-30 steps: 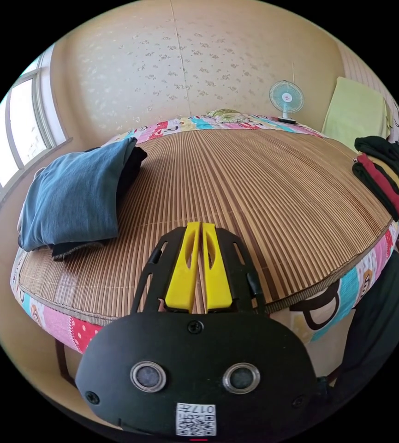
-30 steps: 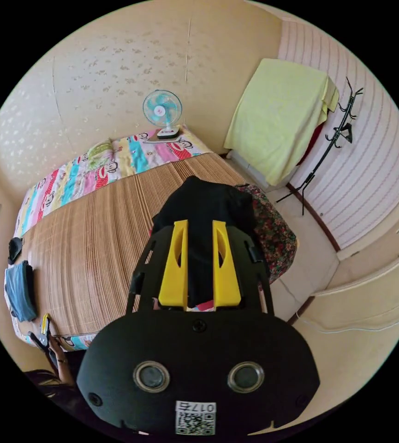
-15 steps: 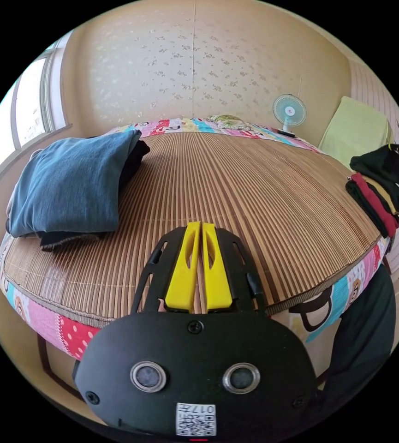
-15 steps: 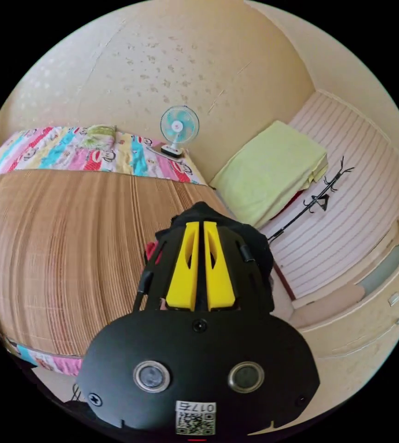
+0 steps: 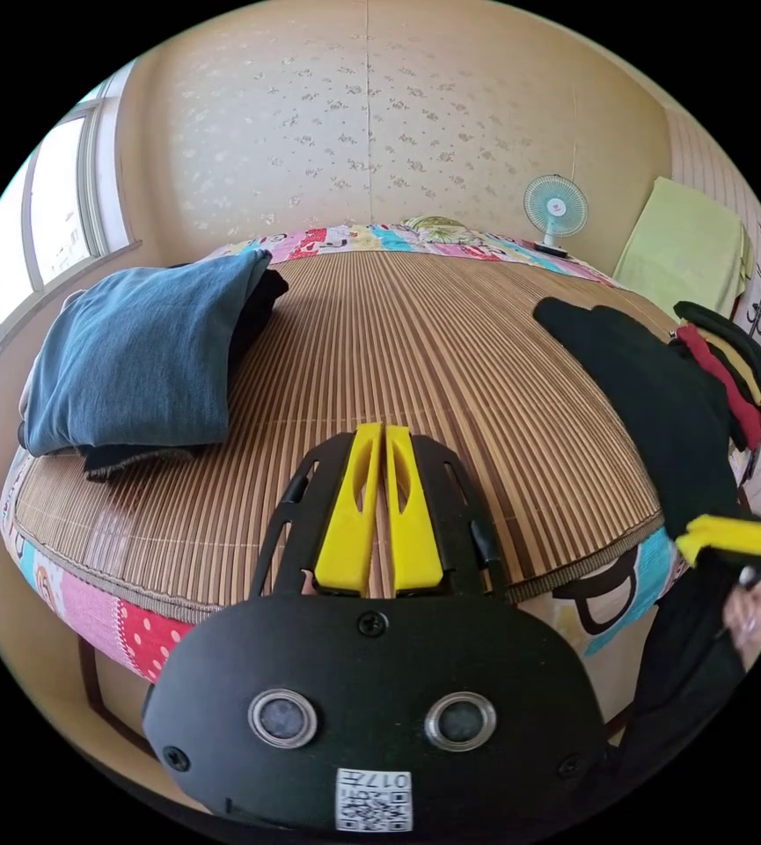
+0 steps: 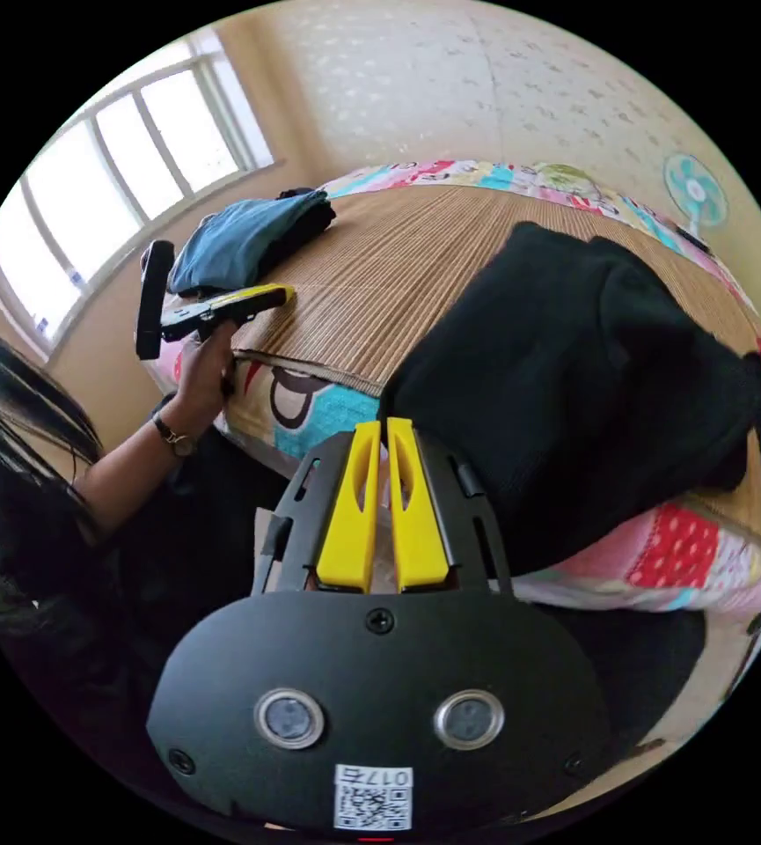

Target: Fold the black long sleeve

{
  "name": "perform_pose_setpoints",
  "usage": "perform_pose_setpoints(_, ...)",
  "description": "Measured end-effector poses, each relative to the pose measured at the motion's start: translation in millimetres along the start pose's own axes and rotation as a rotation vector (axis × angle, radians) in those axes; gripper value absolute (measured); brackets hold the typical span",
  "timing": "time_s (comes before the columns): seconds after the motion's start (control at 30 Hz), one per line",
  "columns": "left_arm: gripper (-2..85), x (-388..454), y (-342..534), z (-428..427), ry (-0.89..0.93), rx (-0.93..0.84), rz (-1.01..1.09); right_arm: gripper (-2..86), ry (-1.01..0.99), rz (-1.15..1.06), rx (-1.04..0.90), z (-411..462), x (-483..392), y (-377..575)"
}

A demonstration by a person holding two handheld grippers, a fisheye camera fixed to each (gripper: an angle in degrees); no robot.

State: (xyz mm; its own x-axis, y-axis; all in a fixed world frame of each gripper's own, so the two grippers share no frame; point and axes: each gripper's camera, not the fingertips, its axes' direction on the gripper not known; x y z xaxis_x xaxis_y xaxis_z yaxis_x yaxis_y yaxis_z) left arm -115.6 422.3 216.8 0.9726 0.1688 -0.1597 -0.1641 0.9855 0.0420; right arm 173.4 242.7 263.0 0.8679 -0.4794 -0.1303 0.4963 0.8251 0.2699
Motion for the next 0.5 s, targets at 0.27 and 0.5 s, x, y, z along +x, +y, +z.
perform_pose_setpoints(0.27, -0.5, 2.2, -11.5, 4.7, 0.016, -0.008, 0.016, 1.4, -0.228, -0.417, -0.358, -36.0, -4.9, -16.6)
perform_pose_setpoints(0.5, -0.5, 4.5, -21.9, 7.2, 0.012, -0.009, 0.017, 6.3, 0.144, -0.195, -0.014, -104.0, 54.1, -70.2)
